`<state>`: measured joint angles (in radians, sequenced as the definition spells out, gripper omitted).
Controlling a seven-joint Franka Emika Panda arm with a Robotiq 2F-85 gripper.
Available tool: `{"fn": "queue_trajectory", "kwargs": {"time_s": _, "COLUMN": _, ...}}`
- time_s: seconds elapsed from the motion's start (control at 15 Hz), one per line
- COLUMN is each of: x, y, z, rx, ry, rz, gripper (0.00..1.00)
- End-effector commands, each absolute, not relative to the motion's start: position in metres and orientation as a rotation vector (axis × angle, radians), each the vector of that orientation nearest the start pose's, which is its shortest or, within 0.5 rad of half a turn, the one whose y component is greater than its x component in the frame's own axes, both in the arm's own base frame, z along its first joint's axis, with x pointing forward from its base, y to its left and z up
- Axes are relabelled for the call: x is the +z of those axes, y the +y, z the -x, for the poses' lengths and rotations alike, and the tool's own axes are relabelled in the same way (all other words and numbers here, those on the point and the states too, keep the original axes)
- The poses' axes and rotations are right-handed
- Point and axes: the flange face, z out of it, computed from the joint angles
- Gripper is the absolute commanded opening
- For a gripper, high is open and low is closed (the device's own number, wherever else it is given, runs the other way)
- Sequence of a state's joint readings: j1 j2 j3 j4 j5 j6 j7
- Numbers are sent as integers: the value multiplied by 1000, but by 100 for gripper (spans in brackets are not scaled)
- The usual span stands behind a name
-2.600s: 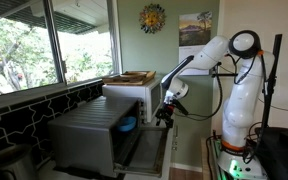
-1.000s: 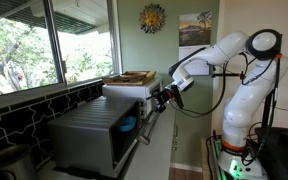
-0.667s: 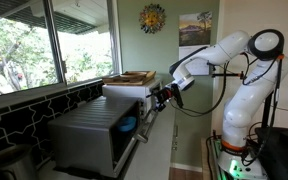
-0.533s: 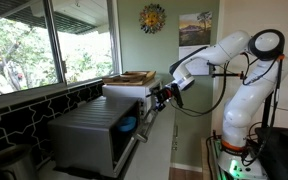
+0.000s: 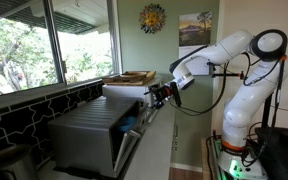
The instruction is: Open the microwave door, put the blue bowl in the microwave and then close the microwave door
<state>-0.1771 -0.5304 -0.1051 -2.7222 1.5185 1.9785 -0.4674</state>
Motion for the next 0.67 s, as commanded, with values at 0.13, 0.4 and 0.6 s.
{"fn": "queue_trajectory", "kwargs": {"time_s": 0.13, "x": 426, "y": -37, "z": -371, "rx": -372, "ry": 628, "rz": 1692, "gripper": 100}}
{"fn": "queue_trajectory", "kwargs": {"time_s": 0.4, "x": 432, "y": -37, "z": -368, "rx": -390, "ry": 598, "rz": 1742, "gripper": 100}}
{"fn": "queue_trajectory", "kwargs": {"time_s": 0.6, "x": 443, "y": -39, "z": -363, "rx": -410, "ry": 580, "rz": 1796, "gripper": 100}}
